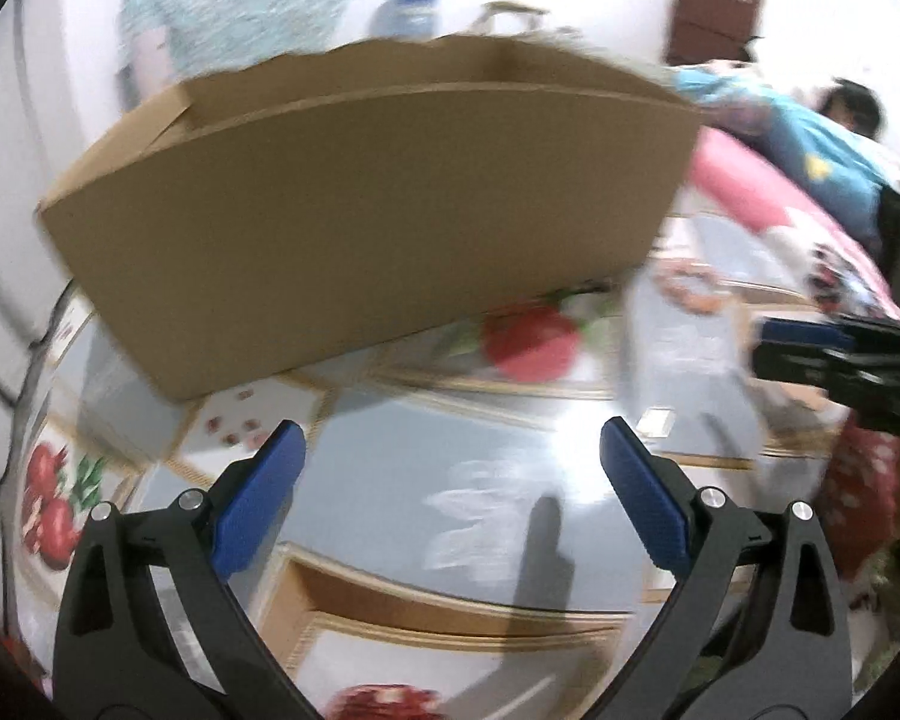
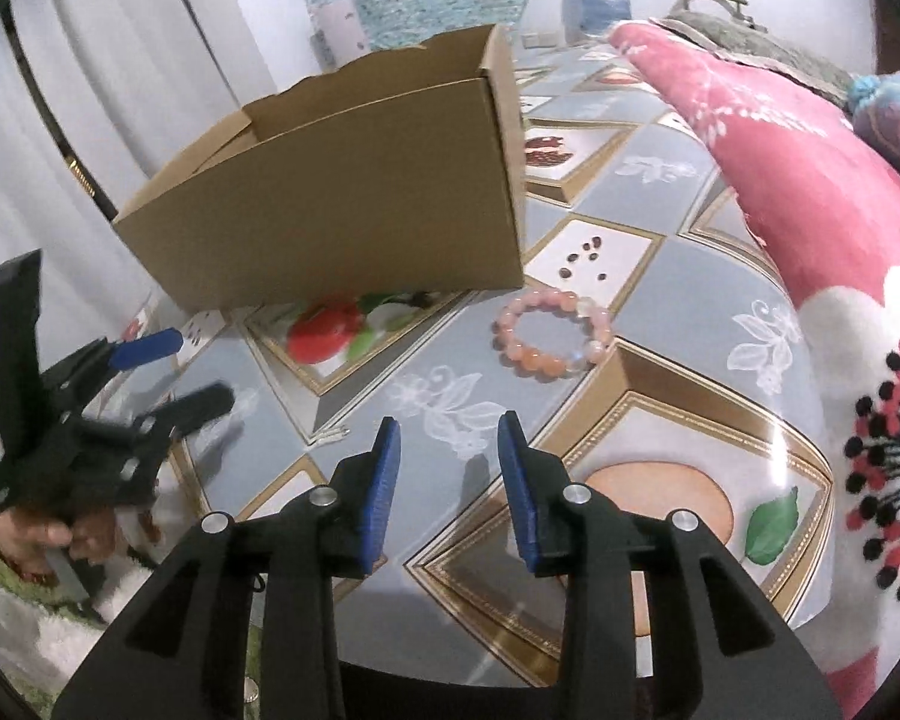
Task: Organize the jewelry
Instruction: 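Move the open left tool back over the table beside the box, then lower the left tool over the small silver charm on the table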
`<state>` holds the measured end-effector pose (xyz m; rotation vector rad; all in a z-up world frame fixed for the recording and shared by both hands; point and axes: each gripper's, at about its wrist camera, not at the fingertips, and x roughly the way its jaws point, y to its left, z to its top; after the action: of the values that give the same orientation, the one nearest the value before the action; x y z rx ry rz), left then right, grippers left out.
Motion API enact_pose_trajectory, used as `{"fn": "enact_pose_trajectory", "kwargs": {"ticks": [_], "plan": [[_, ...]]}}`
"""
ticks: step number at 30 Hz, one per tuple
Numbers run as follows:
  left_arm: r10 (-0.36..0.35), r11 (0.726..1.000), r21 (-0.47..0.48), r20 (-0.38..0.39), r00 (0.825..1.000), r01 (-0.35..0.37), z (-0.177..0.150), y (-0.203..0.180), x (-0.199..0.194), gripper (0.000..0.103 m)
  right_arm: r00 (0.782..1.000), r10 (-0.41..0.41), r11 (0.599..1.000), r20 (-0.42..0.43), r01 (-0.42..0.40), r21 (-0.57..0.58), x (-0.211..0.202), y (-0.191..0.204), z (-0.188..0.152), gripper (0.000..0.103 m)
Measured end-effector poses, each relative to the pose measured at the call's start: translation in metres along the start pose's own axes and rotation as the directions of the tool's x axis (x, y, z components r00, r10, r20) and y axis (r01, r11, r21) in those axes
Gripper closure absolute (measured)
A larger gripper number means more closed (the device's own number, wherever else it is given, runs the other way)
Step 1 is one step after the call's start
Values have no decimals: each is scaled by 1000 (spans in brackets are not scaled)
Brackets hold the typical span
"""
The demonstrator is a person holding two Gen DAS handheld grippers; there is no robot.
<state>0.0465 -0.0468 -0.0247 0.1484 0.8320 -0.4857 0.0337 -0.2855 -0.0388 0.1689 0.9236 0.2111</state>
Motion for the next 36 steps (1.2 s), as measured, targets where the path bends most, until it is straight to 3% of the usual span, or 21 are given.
{"fn": "enact_pose_trajectory", "kwargs": {"ticks": [1, 8, 17, 20, 36], "plan": [[-30, 999, 27, 11, 999, 30, 1, -8, -2, 10, 1000, 2, 1000, 3, -2, 9, 1, -1, 0, 69], [-154, 977, 147, -15, 988, 155, 1, -51, 5, 52, 1000, 22, 999, 17, -23, 35, 3, -6, 0, 69], [-198, 957, 200, -80, 977, 210, 1, -69, 18, 90, 999, 39, 998, 30, -41, 54, 4, -11, -3, 69], [-189, 956, 211, -97, 977, 206, 2, -71, 23, 94, 999, 42, 997, 32, -44, 60, 5, -13, -4, 69], [-166, 933, 299, -130, 977, 199, 5, -79, 28, 93, 998, 49, 996, 38, -52, 71, 6, -16, -4, 69]]}}
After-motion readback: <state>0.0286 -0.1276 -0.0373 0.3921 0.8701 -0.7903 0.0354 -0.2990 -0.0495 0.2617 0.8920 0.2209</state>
